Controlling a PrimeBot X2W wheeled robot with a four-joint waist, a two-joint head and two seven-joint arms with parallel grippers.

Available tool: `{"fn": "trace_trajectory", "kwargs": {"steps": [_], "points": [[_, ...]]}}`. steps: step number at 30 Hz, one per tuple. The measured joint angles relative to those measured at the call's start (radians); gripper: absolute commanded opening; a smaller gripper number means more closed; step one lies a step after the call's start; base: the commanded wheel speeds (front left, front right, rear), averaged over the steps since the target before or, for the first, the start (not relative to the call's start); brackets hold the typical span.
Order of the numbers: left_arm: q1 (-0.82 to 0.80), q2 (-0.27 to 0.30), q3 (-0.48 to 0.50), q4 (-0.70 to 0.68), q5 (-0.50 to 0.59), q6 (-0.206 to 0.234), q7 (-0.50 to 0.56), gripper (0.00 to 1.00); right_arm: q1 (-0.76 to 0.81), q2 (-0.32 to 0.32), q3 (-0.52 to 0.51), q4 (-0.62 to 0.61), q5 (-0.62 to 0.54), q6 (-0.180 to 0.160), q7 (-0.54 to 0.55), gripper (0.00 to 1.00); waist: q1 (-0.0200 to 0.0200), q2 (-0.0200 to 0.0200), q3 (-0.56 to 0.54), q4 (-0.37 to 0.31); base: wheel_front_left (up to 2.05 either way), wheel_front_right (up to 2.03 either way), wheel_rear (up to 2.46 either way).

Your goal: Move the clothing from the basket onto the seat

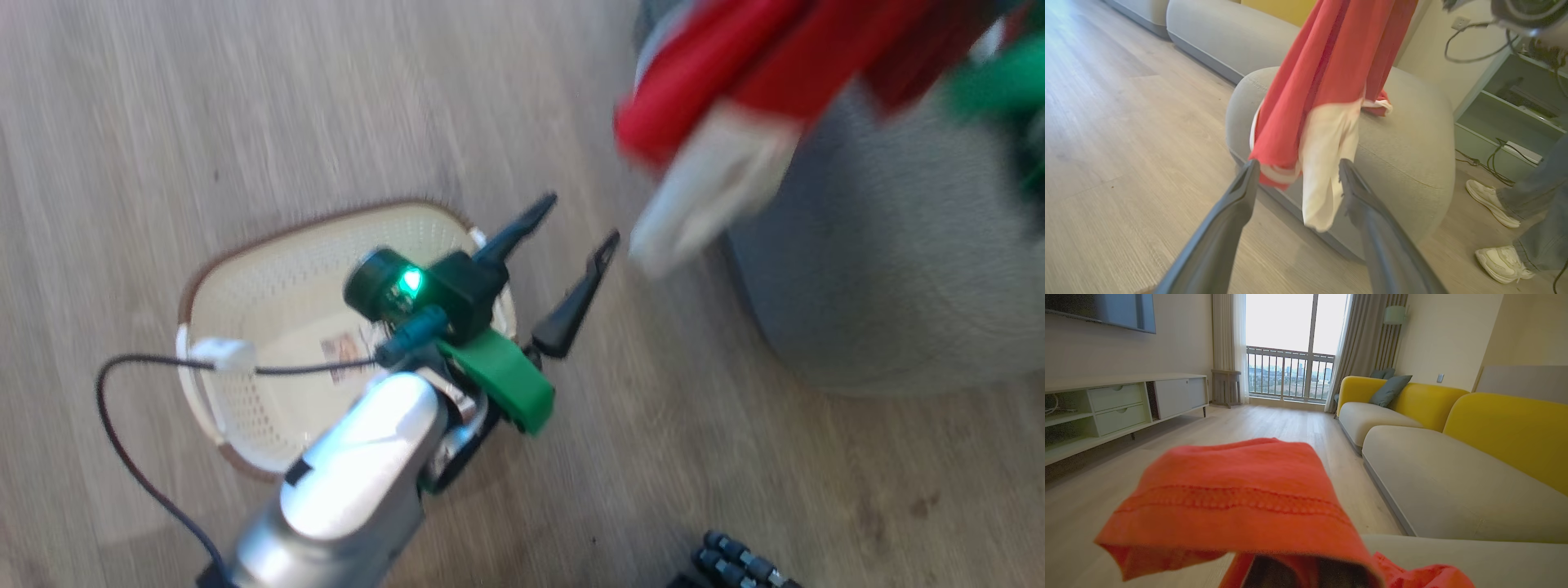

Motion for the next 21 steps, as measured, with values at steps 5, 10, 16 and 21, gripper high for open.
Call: {"fn": "trace_trajectory", "kwargs": {"steps": [5,10,16,21], "points": [[-0.054,0.015,0.018,-0.005,0.007,-0.001,0.001,1.0,-0.272,-0.094,-0.168,0.109,0.027,0.0,0.098,0.0,0.0001,0.0,0.094,0.029,0.0,0.0,0.0],[-0.062,0.015,0.019,-0.008,0.007,-0.01,-0.005,1.0,-0.502,-0.272,-0.377,0.232,-0.047,0.0,0.199,0.0,-0.0003,0.0,0.15,0.096,0.0,0.0,0.0],[-0.062,0.034,0.029,-0.044,0.005,0.001,-0.008,1.0,-0.629,-0.37,-0.545,0.343,-0.147,0.0,0.243,0.0,-0.0003,0.0,0.252,0.136,0.0,0.0,0.0],[-0.072,0.073,0.031,-0.068,0.02,0.01,0.028,1.0,-0.426,-0.255,-0.611,0.49,-0.162,0.0,0.163,0.0,-0.0001,0.0,0.357,0.13,0.0,0.0,0.0]]}}
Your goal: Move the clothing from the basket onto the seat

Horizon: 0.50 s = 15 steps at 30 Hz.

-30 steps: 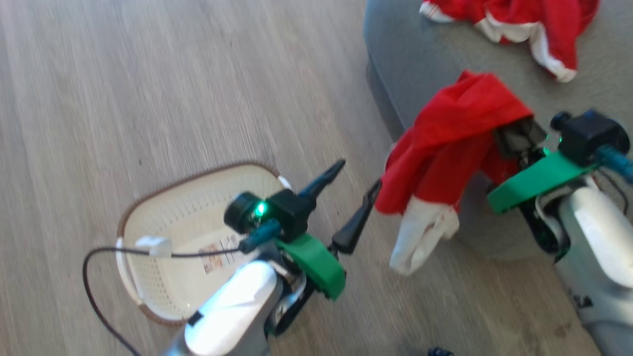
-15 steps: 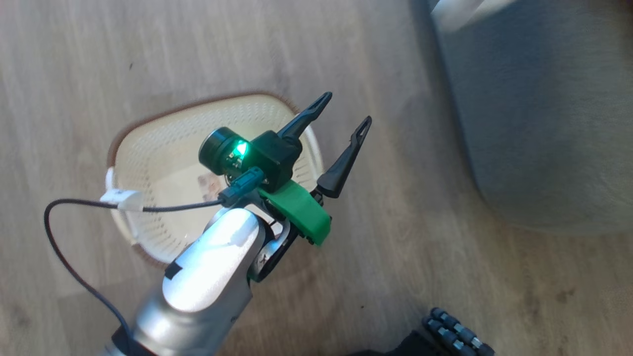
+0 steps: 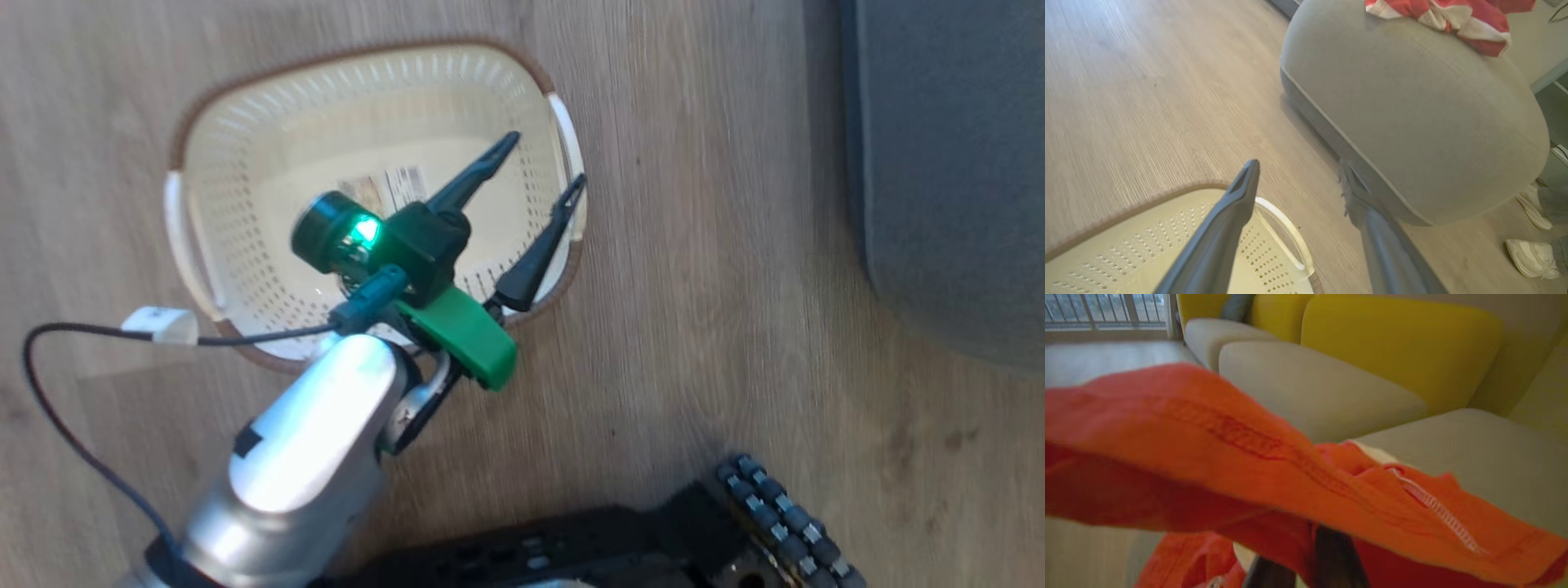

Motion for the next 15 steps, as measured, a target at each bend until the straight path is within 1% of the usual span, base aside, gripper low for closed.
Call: {"fn": "trace_trajectory", "kwargs": {"steps": [1,2,3,4,5,6,9,10,15], "points": [[0.0,0.008,0.0,-0.004,0.003,0.001,0.008,1.0,0.044,0.037,0.0,0.029,0.002,0.0,-0.019,0.05,0.0,0.0,0.018,-0.005,0.0,0.0,0.0],[-0.001,0.015,0.0,-0.007,0.006,0.001,0.013,1.0,0.079,0.074,0.001,0.054,0.006,0.0,-0.037,0.22,0.0001,0.0,0.034,-0.01,0.0,0.0,0.0],[-0.001,0.024,0.0,-0.008,0.007,0.001,0.018,1.0,0.105,0.109,0.001,0.077,0.015,0.0,-0.06,0.43,0.0001,0.0,0.048,-0.018,0.0,0.0,0.0],[0.0,0.031,0.0,-0.009,0.007,0.005,0.021,1.0,0.12,0.133,0.006,0.094,0.021,0.0,-0.081,0.69,0.0002,0.0,0.057,-0.027,0.0,0.0,0.0],[0.0,0.036,0.002,-0.011,0.007,0.009,0.026,1.0,0.128,0.149,0.015,0.105,0.025,0.0,-0.098,0.93,0.0001,0.0,0.064,-0.037,0.0,0.0,0.0],[0.0,0.04,0.004,-0.014,0.007,0.01,0.026,1.0,0.13,0.155,0.028,0.109,0.032,0.0,-0.109,1.0,0.0001,0.0,0.067,-0.048,0.0,0.0,0.0],[0.0,0.047,0.009,-0.025,0.006,0.018,0.03,1.0,0.133,0.156,0.077,0.108,0.063,0.0,-0.146,1.0,0.0,0.0,0.06,-0.072,0.0,0.0,0.0],[0.0,0.047,0.009,-0.025,0.006,0.018,0.03,1.0,0.133,0.156,0.077,0.108,0.063,0.0,-0.146,1.0,0.0,0.0,0.06,-0.072,0.0,0.0,0.0],[0.005,0.049,0.007,-0.02,-0.004,0.018,0.029,1.0,0.199,0.159,0.203,0.061,0.104,0.0,-0.17,1.0,-0.0003,0.0,0.003,-0.085,0.0,0.0,0.0]]}}
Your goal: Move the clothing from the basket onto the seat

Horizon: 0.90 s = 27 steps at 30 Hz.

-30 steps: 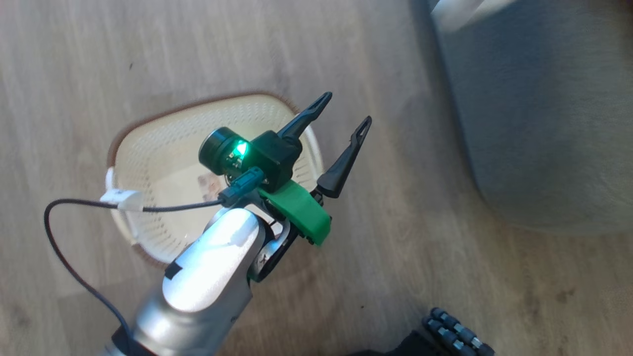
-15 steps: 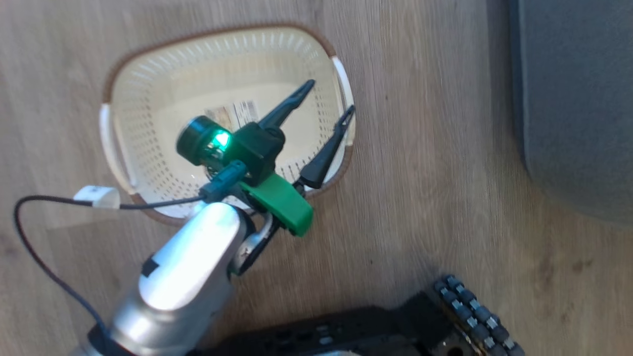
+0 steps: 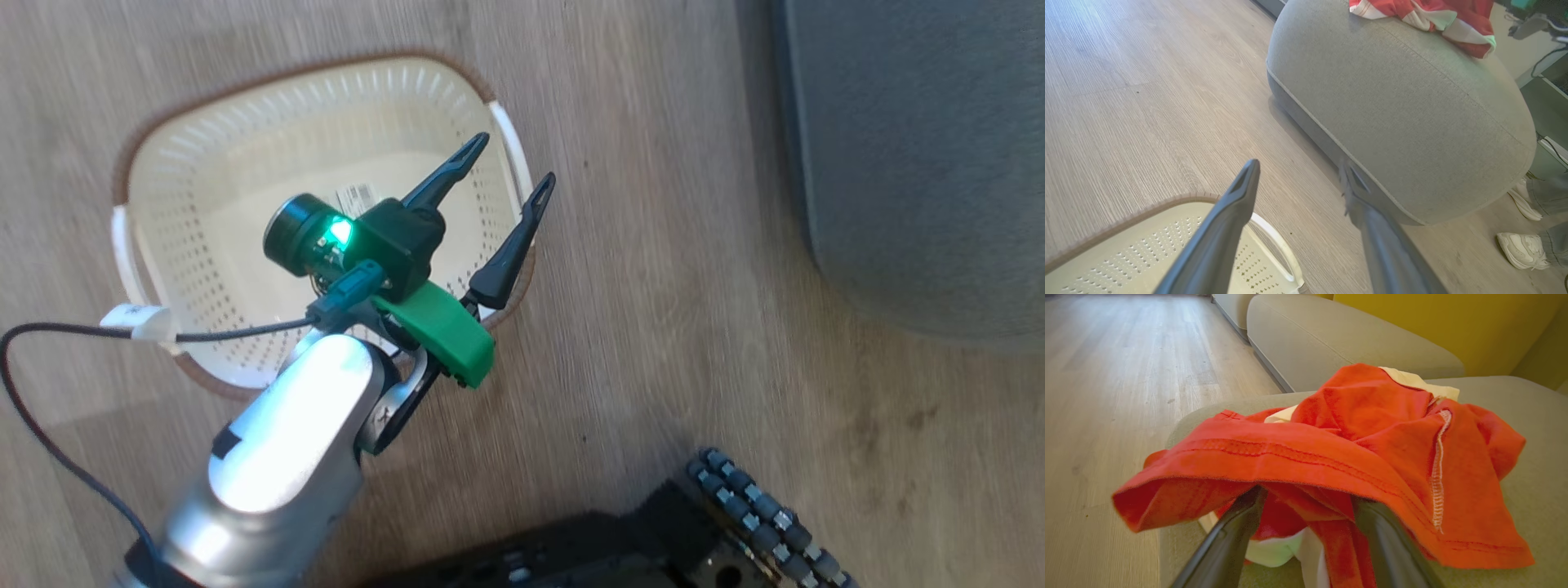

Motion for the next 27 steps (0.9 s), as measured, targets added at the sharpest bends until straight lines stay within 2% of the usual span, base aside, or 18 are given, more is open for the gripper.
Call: {"fn": "trace_trajectory", "kwargs": {"steps": [6,10,16,19,20,27], "points": [[0.045,-0.028,0.018,0.076,-0.062,0.0,-0.037,1.0,0.186,-0.001,0.122,-0.132,0.022,0.0,-0.019,1.0,0.0,0.0,-0.113,0.003,0.0,0.0,0.0],[0.12,-0.046,0.055,0.14,-0.106,0.01,-0.074,1.0,0.31,0.028,0.171,-0.245,0.013,0.0,-0.024,1.0,-0.0001,0.0,-0.212,0.015,0.0,0.0,0.0],[0.227,-0.058,0.141,0.202,-0.151,0.026,-0.093,1.0,0.509,0.115,0.24,-0.394,-0.056,0.0,-0.025,1.0,-0.0001,0.0001,-0.374,0.048,0.0,0.0,0.0],[0.278,-0.06,0.196,0.212,-0.155,0.034,-0.093,1.0,0.611,0.172,0.264,-0.453,-0.092,0.0,-0.028,1.0,-0.0001,0.0001,-0.449,0.075,0.0,0.0,0.0],[0.305,-0.061,0.243,0.212,-0.147,0.036,-0.093,1.0,0.674,0.208,0.278,-0.482,-0.103,0.0,-0.028,1.0,-0.0002,0.0001,-0.492,0.1,0.0,0.0,0.0],[0.39,-0.081,0.379,0.222,-0.079,0.043,-0.093,1.0,0.832,0.302,0.295,-0.513,-0.178,0.0,-0.028,1.0,-0.0001,0.0001,-0.613,0.198,0.0,0.0,0.0]]}}
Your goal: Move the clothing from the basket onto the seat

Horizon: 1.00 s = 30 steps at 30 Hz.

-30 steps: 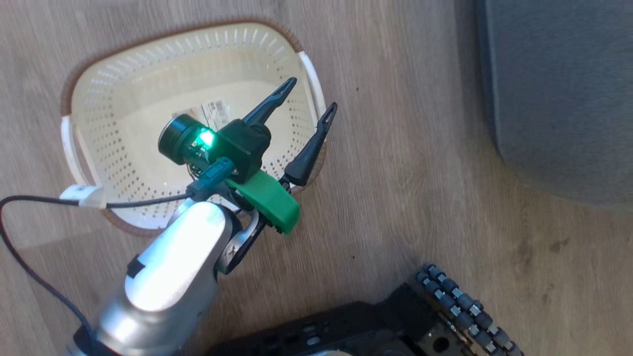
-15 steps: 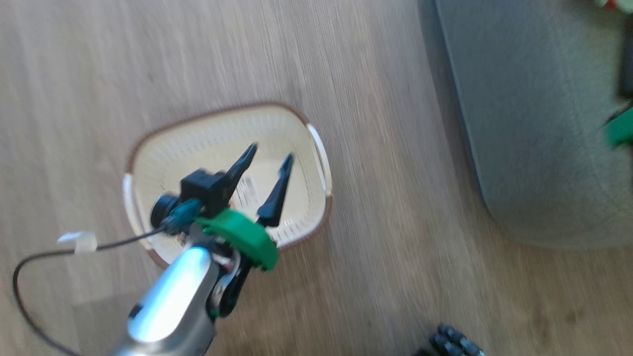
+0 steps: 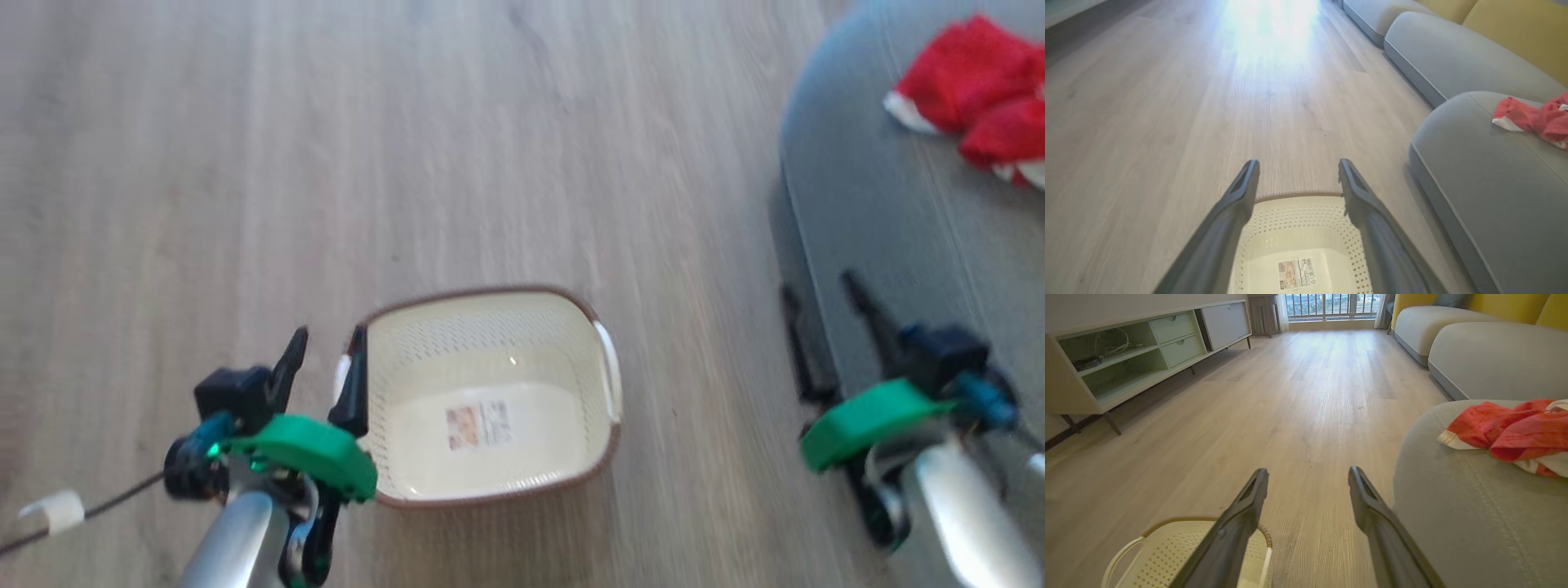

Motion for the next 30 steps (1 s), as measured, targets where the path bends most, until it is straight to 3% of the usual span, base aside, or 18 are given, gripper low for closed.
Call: {"fn": "trace_trajectory", "kwargs": {"steps": [5,11,30], "points": [[0.088,-0.029,0.072,0.001,0.045,-0.011,0.0,1.0,0.092,0.067,-0.014,0.017,-0.029,0.0,-0.001,1.0,0.0,0.0,-0.093,0.043,0.0,0.0,0.0],[0.18,-0.043,0.144,-0.002,0.084,-0.028,0.0,1.0,0.136,0.104,-0.031,0.028,-0.067,0.0,-0.001,1.0,0.0,0.0,-0.181,0.061,0.0,0.0,0.0],[0.182,-0.081,0.212,-0.016,0.149,-0.08,0.0,1.0,0.135,0.119,-0.04,0.032,-0.087,0.0,-0.001,1.0,0.0001,0.0,-0.181,0.036,0.0,0.0,0.0]]}}
